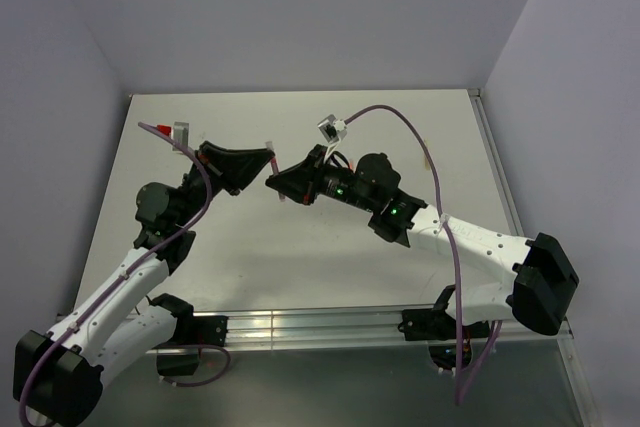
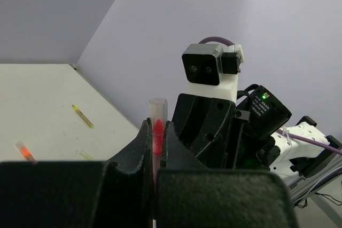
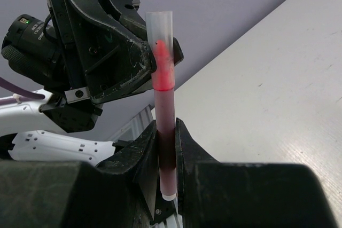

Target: Insert the pens into the pen caps

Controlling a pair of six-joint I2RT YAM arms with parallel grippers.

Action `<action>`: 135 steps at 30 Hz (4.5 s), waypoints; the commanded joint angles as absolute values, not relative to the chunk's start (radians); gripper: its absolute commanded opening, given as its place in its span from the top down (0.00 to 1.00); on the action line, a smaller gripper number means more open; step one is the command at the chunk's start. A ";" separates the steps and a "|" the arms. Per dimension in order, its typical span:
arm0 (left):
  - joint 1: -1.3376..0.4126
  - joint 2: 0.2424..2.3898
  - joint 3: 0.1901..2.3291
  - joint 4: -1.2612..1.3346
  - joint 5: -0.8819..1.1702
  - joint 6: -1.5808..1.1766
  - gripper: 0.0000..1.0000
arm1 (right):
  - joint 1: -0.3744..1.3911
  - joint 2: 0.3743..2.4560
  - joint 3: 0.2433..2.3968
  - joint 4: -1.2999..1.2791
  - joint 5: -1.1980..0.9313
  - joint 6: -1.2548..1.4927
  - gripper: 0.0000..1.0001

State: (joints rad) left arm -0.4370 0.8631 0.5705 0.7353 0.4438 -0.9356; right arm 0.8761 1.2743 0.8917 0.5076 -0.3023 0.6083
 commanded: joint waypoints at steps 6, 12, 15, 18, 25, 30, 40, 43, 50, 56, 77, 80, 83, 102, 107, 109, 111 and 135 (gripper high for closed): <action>-0.495 0.833 0.583 0.784 0.607 -0.894 1.00 | 0.796 1.292 0.951 0.540 -0.173 0.626 1.00; -0.511 0.834 0.588 0.759 0.598 -0.870 1.00 | 0.782 1.293 0.960 0.543 -0.187 0.637 1.00; -0.522 0.836 0.594 0.744 0.595 -0.856 1.00 | 0.778 1.298 0.971 0.542 -0.196 0.643 1.00; -0.531 0.838 0.595 0.730 0.586 -0.847 1.00 | 0.773 1.296 0.976 0.545 -0.201 0.644 1.00; -0.549 0.841 0.604 0.700 0.575 -0.824 1.00 | 0.765 1.296 0.996 0.543 -0.207 0.649 1.00; -0.564 0.845 0.614 0.672 0.565 -0.804 1.00 | 0.756 1.295 1.020 0.537 -0.213 0.649 1.00; -0.604 0.859 0.630 0.617 0.537 -0.758 1.00 | 0.739 1.285 1.042 0.525 -0.215 0.646 1.00; -0.618 0.865 0.635 0.598 0.526 -0.746 1.00 | 0.733 1.279 1.048 0.520 -0.212 0.644 1.00; -0.640 0.874 0.647 0.569 0.508 -0.724 1.00 | 0.713 1.264 1.069 0.506 -0.206 0.634 1.00; -0.653 0.880 0.652 0.545 0.497 -0.709 1.00 | 0.692 1.250 1.075 0.495 -0.207 0.632 1.00; -0.709 0.907 0.693 0.460 0.434 -0.654 1.00 | 0.653 1.244 1.114 0.476 -0.259 0.638 1.00; -0.707 0.890 0.724 0.439 0.393 -0.644 1.00 | 0.655 1.244 1.097 0.480 -0.305 0.656 1.00; -0.707 0.879 0.761 0.411 0.344 -0.629 0.97 | 0.669 1.235 1.080 0.453 -0.322 0.647 1.00; -0.678 0.897 0.945 0.243 0.227 -0.571 0.50 | 0.726 1.166 0.996 0.339 -0.402 0.629 1.00; -0.582 0.914 0.986 0.170 0.282 -0.589 0.47 | 0.749 1.140 0.970 0.314 -0.400 0.606 1.00; -0.530 0.919 0.999 0.173 0.319 -0.595 0.46 | 0.761 1.137 0.969 0.296 -0.400 0.595 1.00; -0.502 0.946 1.020 0.154 0.399 -0.594 0.47 | 0.788 1.134 0.968 0.290 -0.391 0.580 1.00; -0.414 1.035 1.005 0.282 0.765 -0.709 0.60 | 0.844 1.201 1.025 0.272 -0.377 0.555 1.00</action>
State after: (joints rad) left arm -0.4198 1.0321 0.9962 0.2287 0.7147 -0.6975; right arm 0.8356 1.1992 0.9760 0.2539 -0.3901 0.5766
